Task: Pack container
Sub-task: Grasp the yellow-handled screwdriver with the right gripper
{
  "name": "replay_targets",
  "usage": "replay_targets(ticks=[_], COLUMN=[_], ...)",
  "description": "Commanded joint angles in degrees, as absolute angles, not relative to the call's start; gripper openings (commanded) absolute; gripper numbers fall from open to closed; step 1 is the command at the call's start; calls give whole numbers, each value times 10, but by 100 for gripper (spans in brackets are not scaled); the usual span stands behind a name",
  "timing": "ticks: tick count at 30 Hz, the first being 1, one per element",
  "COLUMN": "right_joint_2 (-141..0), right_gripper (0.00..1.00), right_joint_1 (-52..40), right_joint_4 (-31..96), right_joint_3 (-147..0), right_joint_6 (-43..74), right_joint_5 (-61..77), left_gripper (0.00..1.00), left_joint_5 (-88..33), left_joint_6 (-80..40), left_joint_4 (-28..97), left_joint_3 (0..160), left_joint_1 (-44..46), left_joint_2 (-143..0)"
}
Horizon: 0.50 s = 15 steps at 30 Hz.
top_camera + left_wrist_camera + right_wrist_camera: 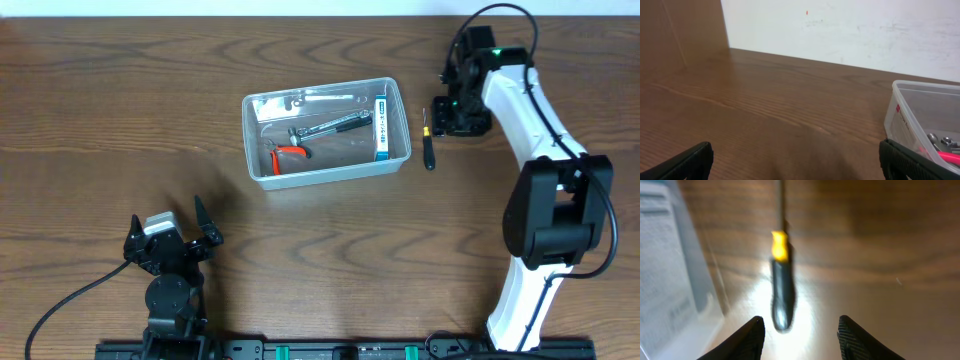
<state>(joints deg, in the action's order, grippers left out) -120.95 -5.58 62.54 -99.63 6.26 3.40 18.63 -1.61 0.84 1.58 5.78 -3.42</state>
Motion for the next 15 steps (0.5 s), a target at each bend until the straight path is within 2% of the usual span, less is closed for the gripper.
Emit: replay_targets(ticks=[1, 15], right_joint_2=[-1217, -1227], right_gripper=[51, 48], right_joint_1=[-74, -89], right_joint_4=[593, 494], right_joint_3=[-964, -876], right_joint_6=[77, 103], right_joint_5=[44, 45], left_gripper=[98, 98], left_joint_5=[196, 196], left_joint_6=[-15, -15], left_joint_4=[23, 23], left_joint_3=[2, 2], left_joint_1=[57, 57], left_joint_2=[-32, -32])
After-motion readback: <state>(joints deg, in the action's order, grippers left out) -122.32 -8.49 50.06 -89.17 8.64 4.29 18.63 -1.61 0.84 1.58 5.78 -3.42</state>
